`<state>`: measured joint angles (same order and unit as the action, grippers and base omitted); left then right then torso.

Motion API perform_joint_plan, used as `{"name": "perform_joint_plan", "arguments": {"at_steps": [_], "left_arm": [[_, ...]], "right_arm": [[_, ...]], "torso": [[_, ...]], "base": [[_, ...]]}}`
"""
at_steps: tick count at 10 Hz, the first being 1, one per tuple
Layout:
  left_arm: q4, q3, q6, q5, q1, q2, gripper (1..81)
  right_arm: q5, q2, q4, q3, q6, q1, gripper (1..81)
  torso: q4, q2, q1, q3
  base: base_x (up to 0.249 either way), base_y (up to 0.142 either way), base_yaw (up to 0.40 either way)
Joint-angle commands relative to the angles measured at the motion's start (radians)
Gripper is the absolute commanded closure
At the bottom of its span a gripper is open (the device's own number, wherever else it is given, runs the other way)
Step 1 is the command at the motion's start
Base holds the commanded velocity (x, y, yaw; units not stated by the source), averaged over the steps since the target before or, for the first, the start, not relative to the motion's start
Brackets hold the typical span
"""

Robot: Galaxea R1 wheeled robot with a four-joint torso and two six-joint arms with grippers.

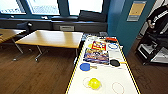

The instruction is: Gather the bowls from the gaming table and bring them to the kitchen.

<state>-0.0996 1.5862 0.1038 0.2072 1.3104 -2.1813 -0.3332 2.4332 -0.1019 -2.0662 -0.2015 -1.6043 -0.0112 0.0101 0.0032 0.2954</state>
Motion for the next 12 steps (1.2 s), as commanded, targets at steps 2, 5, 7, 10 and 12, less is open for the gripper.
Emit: {"name": "perform_joint_plan", "arguments": {"at_steps": [2, 5, 7, 10, 12], "left_arm": [[-0.003, -0.297, -0.093, -0.038, -0.214, 0.263, 1.0], [-0.023, -0.38, -0.197, -0.083, -0.375, 0.32, 1.0], [-0.119, -0.35, -0.199, -0.195, -0.499, 0.264, 1.0], [-0.216, -0.309, -0.2, -0.339, -0.654, 0.201, 1.0], [-0.241, -0.267, -0.214, -0.397, -0.726, 0.15, 1.0]], "right_arm": [[0.051, -0.038, -0.024, 0.002, 0.004, 0.005, 81.1], [0.049, -0.026, -0.024, 0.002, 0.004, 0.013, 81.1], [0.051, -0.024, -0.022, 0.005, 0.004, 0.022, 81.1], [0.052, -0.023, -0.022, 0.014, 0.001, 0.031, 81.1], [0.055, -0.015, -0.021, 0.015, -0.003, 0.036, 81.1]], "torso": [[0.0, 0.0, 0.0, 0.0], [0.0, 0.0, 0.0, 0.0], [0.0, 0.0, 0.0, 0.0], [0.0, 0.0, 0.0, 0.0], [0.0, 0.0, 0.0, 0.0]], "base": [[0.0, 0.0, 0.0], [0.0, 0.0, 0.0], [0.0, 0.0, 0.0], [0.0, 0.0, 0.0], [0.0, 0.0, 0.0]]}}
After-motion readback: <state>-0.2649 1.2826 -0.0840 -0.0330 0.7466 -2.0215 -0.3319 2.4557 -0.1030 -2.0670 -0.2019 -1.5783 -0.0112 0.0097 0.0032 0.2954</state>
